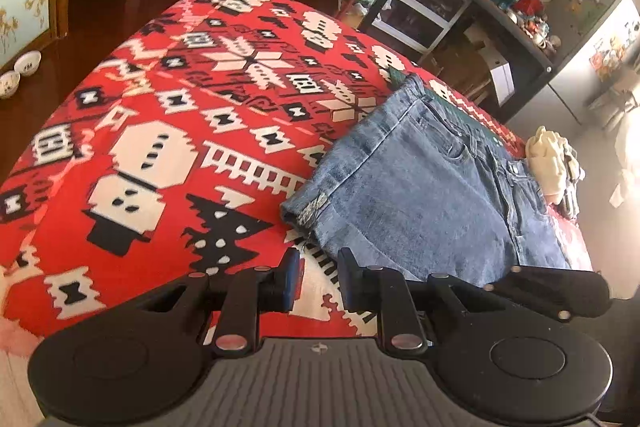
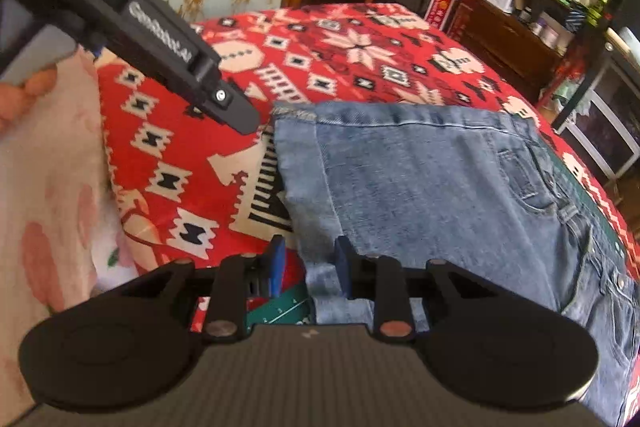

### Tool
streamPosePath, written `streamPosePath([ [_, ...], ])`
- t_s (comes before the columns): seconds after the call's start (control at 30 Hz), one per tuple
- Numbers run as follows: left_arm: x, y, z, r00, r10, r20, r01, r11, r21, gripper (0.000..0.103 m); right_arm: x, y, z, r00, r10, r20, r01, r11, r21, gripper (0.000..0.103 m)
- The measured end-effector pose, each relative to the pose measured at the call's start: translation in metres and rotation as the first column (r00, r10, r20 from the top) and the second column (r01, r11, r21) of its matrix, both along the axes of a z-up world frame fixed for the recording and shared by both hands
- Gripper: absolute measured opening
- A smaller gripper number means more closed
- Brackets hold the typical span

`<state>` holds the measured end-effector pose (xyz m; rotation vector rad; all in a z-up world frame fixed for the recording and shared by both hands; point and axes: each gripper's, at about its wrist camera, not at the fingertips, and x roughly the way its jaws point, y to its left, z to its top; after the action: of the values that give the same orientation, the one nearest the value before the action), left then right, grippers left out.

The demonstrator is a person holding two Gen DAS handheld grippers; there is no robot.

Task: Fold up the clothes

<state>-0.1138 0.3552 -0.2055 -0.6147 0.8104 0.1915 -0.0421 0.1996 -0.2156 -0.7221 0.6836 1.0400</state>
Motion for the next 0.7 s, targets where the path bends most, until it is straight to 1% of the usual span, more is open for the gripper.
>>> streamPosePath([
  [0.03, -0.001, 0.001, -0.001, 1.0, 0.004, -0.001, -0.004, 1.0, -0.009, 0.02, 0.002, 0.0, -0.001, 1.0, 0.002, 0.006, -0.002, 1.0, -0.002, 0.029],
  [0.07, -0.001, 0.001, -0.002, 1.0, 0.005, 0.002, -0.005, 1.0, -0.019, 0.02, 0.007, -0.002, 0.0, 1.0, -0.018, -0.024, 0.018, 1.0, 0.017, 0.028],
  [0.1, -0.002, 0.002, -0.002, 1.0, 0.005, 0.004, -0.005, 1.0, -0.028, 0.02, 0.012, -0.004, 0.002, 0.998, -0.037, -0.055, 0.039, 0.999, 0.034, 0.02],
  [0.13, -0.001, 0.001, -0.003, 1.0, -0.001, 0.011, 0.001, 0.999, -0.04, 0.02, 0.018, -0.007, 0.004, 0.995, -0.055, -0.086, 0.06, 0.997, 0.051, 0.016],
  [0.2, -0.001, 0.001, -0.003, 1.0, -0.014, 0.027, 0.016, 0.998, -0.064, 0.02, 0.029, -0.012, 0.008, 0.985, -0.091, -0.149, 0.104, 0.991, 0.083, 0.007],
  [0.23, 0.0, 0.0, -0.003, 0.999, -0.022, 0.036, 0.025, 0.996, -0.082, 0.02, 0.034, -0.014, 0.01, 0.978, -0.107, -0.181, 0.126, 0.987, 0.097, 0.005],
  [0.33, 0.002, 0.0, -0.005, 0.998, -0.032, 0.059, 0.04, 0.991, -0.132, 0.02, 0.05, -0.021, 0.015, 0.949, -0.152, -0.276, 0.196, 0.971, 0.137, 0.004],
  [0.4, 0.003, -0.002, -0.008, 0.998, -0.03, 0.056, 0.039, 0.986, -0.162, 0.019, 0.061, -0.026, 0.019, 0.925, -0.178, -0.337, 0.242, 0.957, 0.159, 0.004],
  [0.5, 0.009, -0.007, -0.014, 0.998, -0.036, 0.051, 0.046, 0.977, -0.209, 0.018, 0.073, -0.034, 0.024, 0.899, -0.2, -0.389, 0.288, 0.94, 0.182, 0.004],
  [0.6, 0.013, -0.012, -0.018, 0.998, -0.032, 0.06, 0.046, 0.966, -0.254, 0.018, 0.076, -0.038, 0.026, 0.892, -0.206, -0.403, 0.304, 0.932, 0.196, 0.004],
  [0.7, 0.016, -0.013, -0.027, 0.996, 0.008, 0.092, 0.024, 0.938, -0.346, 0.018, 0.077, -0.039, 0.026, 0.892, -0.202, -0.404, 0.303, 0.931, 0.203, 0.004],
])
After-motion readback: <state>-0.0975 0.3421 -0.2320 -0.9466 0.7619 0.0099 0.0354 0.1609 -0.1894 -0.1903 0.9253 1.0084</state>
